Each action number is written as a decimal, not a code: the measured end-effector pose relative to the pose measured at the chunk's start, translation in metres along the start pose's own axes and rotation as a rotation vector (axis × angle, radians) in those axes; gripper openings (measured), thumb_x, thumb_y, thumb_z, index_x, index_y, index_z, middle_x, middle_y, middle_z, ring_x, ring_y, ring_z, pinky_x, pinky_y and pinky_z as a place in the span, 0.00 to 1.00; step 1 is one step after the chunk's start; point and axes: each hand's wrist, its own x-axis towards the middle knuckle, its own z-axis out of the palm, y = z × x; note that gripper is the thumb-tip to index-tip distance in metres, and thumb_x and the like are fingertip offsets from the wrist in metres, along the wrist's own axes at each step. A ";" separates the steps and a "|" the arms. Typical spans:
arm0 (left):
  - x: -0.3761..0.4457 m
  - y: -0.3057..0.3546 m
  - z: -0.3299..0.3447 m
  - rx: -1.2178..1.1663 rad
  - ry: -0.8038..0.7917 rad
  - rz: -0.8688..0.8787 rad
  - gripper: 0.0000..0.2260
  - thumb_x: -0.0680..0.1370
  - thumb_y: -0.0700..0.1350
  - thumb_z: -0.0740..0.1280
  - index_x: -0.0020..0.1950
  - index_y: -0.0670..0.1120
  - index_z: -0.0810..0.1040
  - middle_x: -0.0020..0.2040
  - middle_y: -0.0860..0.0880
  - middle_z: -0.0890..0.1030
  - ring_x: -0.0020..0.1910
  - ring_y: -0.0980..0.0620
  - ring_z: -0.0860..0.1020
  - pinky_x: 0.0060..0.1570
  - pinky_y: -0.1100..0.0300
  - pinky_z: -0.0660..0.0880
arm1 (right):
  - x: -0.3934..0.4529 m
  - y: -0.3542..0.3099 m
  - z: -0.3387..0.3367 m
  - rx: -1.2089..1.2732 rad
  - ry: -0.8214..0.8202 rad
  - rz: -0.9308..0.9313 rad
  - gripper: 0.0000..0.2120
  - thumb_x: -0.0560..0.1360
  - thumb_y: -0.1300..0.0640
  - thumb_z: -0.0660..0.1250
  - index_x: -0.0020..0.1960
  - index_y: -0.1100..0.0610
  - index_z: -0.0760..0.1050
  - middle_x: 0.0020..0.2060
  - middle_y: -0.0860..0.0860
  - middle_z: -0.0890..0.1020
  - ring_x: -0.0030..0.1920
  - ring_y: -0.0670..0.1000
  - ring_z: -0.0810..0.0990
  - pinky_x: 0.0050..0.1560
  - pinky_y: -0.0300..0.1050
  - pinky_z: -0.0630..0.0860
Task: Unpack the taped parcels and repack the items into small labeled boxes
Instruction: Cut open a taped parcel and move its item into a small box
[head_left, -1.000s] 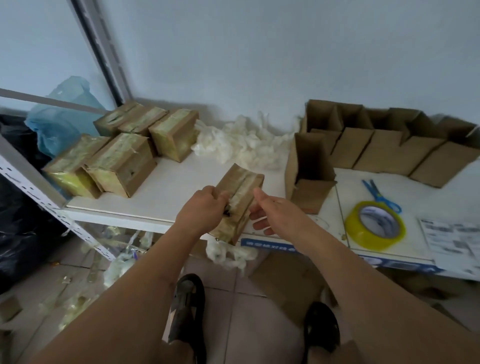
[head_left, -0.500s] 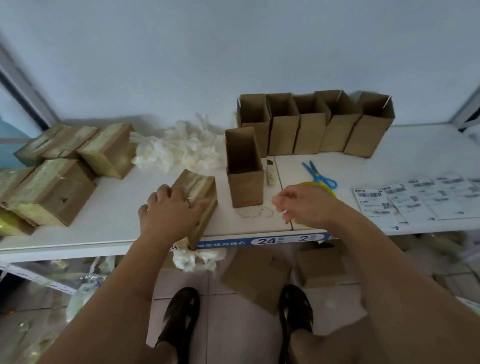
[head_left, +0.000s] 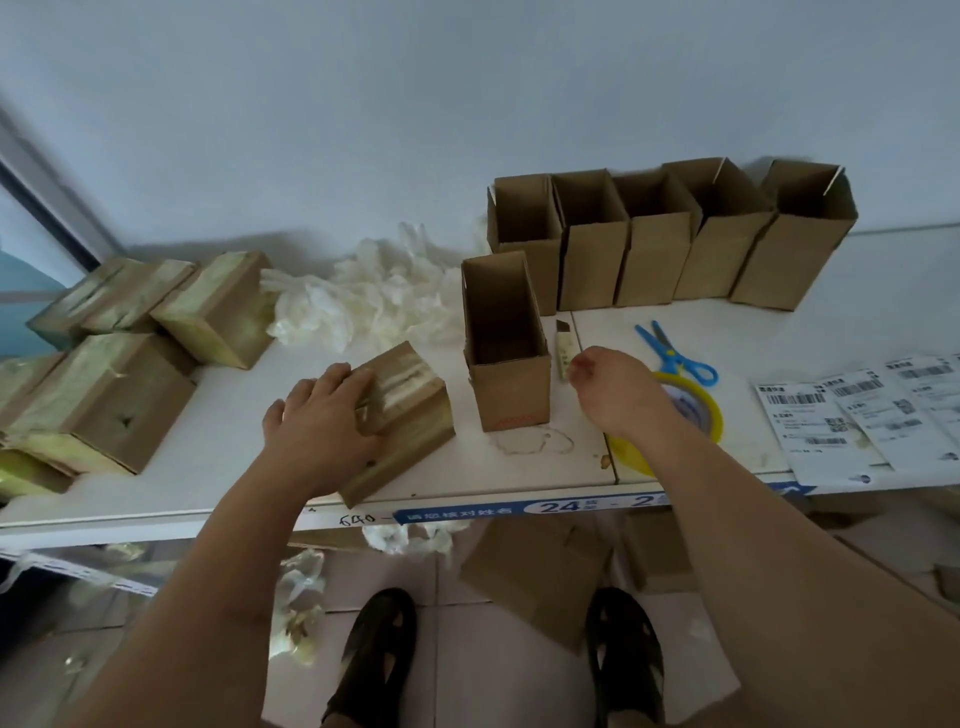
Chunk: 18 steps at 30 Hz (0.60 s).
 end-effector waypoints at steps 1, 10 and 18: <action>0.003 -0.002 -0.002 0.002 -0.013 0.019 0.36 0.74 0.53 0.70 0.78 0.58 0.55 0.79 0.56 0.53 0.76 0.48 0.54 0.74 0.45 0.51 | 0.008 0.001 0.004 -0.015 0.070 0.008 0.13 0.81 0.59 0.57 0.58 0.62 0.76 0.54 0.59 0.81 0.56 0.59 0.78 0.46 0.42 0.66; 0.022 -0.018 -0.005 -0.038 -0.051 0.119 0.40 0.73 0.55 0.73 0.79 0.59 0.53 0.79 0.59 0.52 0.77 0.53 0.52 0.75 0.48 0.55 | 0.049 -0.001 0.024 -0.181 0.212 0.104 0.16 0.80 0.43 0.57 0.49 0.53 0.76 0.45 0.53 0.81 0.51 0.57 0.78 0.54 0.52 0.65; 0.025 -0.023 -0.002 -0.064 -0.031 0.133 0.41 0.71 0.55 0.75 0.78 0.60 0.55 0.79 0.60 0.53 0.76 0.54 0.54 0.74 0.49 0.56 | 0.066 0.001 0.027 -0.154 0.171 0.198 0.08 0.77 0.48 0.64 0.49 0.52 0.71 0.49 0.52 0.81 0.53 0.55 0.78 0.57 0.53 0.63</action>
